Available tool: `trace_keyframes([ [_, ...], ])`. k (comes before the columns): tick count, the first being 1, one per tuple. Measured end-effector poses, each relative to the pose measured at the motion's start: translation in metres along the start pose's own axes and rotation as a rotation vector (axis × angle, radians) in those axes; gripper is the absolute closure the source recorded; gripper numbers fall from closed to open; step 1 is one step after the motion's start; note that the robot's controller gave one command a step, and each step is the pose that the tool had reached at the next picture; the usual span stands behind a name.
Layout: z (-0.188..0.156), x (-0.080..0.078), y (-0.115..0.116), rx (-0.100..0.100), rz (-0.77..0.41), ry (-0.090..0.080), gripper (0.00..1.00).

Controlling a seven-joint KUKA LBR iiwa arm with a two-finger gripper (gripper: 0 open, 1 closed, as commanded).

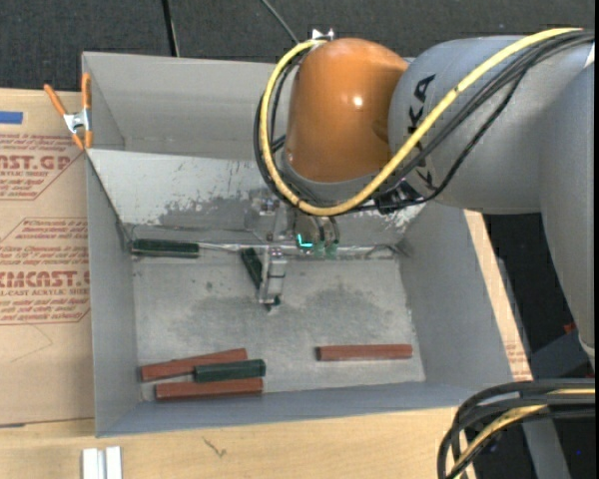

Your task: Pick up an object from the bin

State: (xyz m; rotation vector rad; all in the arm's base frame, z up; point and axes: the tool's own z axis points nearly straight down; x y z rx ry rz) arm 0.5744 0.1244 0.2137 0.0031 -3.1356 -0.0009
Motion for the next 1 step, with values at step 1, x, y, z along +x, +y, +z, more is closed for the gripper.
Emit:
trace_keyframes([
  [1, -0.0049, -0.0016, -0.0006, -0.001, 0.001, -0.008, 0.00],
])
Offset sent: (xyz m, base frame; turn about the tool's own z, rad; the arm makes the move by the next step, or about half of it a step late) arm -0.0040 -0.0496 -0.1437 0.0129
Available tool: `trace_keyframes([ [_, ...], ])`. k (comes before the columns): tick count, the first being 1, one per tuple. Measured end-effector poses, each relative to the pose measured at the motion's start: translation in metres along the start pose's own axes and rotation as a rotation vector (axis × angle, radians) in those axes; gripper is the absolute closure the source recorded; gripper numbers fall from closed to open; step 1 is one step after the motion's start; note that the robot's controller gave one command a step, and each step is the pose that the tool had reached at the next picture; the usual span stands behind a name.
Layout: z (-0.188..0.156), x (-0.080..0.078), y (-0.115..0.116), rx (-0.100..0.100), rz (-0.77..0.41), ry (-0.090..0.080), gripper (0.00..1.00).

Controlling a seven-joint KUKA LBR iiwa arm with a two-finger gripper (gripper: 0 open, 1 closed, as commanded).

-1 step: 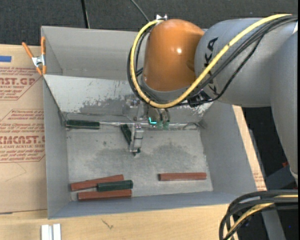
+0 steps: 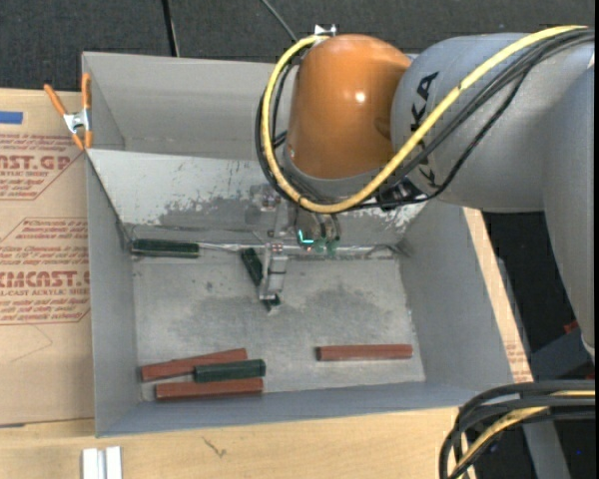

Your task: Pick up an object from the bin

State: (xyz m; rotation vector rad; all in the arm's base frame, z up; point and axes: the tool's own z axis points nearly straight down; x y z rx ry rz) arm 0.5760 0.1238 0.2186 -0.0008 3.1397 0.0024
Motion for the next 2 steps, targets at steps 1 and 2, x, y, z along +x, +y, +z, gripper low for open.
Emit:
trace_keyframes([
  [1, 0.1476, 0.0051, -0.0477, -0.001, 0.011, -0.001, 1.00],
  [2, 0.1484, 0.0056, -0.0483, 0.000, 0.011, 0.001, 0.00],
])
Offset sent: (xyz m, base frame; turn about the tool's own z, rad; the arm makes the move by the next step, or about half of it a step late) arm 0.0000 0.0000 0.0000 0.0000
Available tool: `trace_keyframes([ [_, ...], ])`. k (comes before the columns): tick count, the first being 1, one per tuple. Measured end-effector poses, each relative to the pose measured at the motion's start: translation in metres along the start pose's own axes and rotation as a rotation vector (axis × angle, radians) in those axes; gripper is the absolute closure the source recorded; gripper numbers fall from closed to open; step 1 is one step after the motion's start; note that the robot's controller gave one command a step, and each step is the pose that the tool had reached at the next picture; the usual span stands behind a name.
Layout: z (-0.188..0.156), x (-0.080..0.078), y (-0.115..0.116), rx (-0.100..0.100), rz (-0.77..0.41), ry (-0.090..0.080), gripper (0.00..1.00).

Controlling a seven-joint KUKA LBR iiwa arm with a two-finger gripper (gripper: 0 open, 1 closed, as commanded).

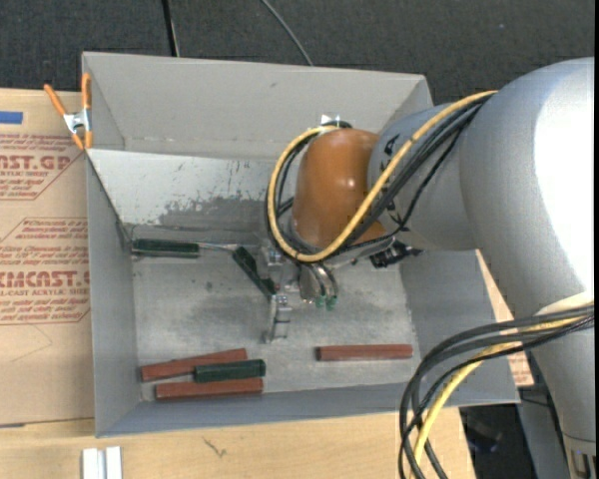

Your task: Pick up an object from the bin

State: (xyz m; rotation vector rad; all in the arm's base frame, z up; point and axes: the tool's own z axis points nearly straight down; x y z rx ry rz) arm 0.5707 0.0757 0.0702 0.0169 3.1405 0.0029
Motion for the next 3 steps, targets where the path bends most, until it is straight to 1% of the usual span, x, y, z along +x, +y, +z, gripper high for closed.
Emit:
trace_keyframes([
  [1, 0.000, 0.000, 0.000, 0.000, 0.000, 0.000, 0.00],
  [2, 0.000, -0.018, -0.008, 0.000, 0.014, -0.001, 0.00],
  [3, 0.000, -0.009, -0.011, 0.000, 0.107, -0.002, 1.00],
])
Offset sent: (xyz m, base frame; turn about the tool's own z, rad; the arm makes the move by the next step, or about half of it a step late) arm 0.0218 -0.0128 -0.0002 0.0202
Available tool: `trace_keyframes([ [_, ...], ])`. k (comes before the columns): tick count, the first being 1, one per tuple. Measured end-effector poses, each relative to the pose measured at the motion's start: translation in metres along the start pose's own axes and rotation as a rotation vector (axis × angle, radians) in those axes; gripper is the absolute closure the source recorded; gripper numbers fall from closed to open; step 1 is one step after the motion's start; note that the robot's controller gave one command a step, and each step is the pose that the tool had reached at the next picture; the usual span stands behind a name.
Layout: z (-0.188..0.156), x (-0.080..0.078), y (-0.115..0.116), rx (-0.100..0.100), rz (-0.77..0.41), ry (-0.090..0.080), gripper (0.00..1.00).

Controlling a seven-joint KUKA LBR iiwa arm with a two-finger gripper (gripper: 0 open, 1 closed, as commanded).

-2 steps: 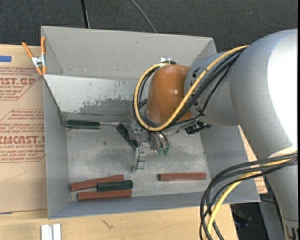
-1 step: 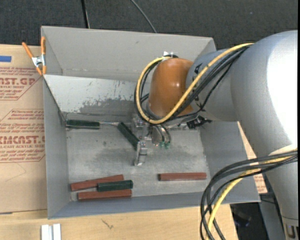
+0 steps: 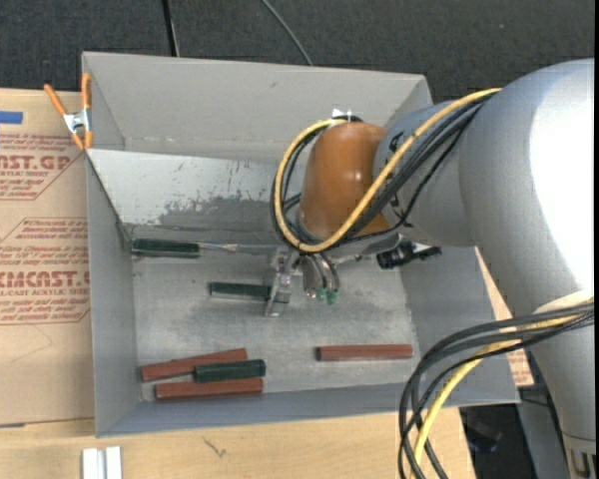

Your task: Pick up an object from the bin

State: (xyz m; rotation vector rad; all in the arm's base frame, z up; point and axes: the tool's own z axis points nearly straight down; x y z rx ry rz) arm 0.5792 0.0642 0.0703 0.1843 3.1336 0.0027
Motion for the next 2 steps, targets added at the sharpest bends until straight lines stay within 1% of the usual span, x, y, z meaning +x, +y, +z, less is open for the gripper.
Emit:
trace_keyframes([
  [1, 0.000, 0.000, 0.000, 0.000, 0.000, 0.000, 1.00],
  [2, -0.175, 0.011, 0.023, -0.001, 0.067, -0.006, 1.00],
])
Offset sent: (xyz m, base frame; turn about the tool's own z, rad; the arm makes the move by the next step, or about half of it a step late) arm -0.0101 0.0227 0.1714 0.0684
